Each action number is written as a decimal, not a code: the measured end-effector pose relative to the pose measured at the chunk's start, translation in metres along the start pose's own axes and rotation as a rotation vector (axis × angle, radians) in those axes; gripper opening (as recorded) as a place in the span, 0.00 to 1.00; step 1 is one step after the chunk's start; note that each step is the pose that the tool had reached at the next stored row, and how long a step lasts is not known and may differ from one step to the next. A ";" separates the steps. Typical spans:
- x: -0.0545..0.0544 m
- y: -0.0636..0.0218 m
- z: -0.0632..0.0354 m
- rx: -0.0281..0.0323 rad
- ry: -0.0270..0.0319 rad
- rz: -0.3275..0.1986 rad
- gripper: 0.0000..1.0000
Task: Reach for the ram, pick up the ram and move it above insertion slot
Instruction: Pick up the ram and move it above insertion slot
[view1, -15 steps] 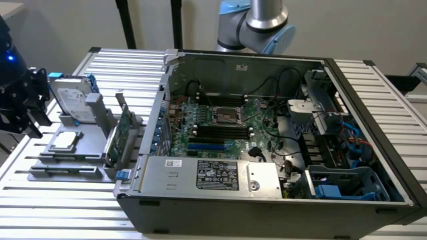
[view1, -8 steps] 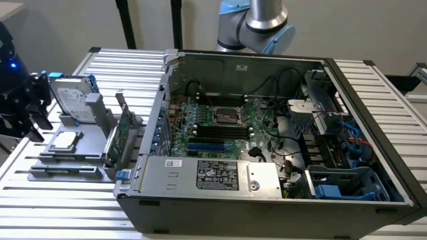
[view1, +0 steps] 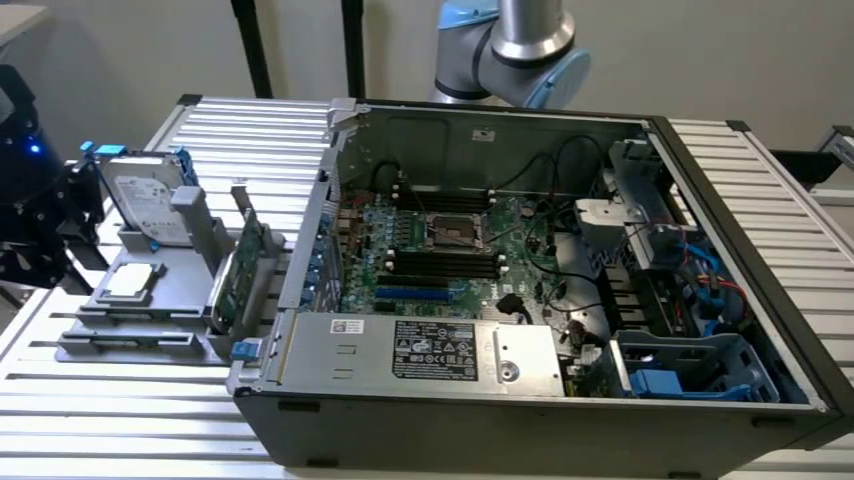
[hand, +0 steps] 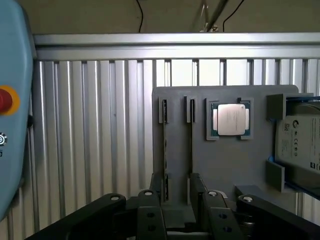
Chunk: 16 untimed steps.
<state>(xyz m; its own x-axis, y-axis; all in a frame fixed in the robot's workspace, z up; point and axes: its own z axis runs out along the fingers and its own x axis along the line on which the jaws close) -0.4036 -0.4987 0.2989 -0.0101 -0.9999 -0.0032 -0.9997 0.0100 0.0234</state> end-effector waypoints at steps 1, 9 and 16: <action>0.001 0.0000 0.0018 0.0000 0.0002 -0.004 0.36; 0.003 -0.0004 0.0164 -0.0002 0.0009 -0.037 0.36; 0.004 -0.0012 0.0290 -0.0003 0.0013 -0.050 0.36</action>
<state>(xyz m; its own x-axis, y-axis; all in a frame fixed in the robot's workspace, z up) -0.4031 -0.5028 0.2698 0.0398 -0.9992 -0.0031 -0.9989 -0.0398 0.0235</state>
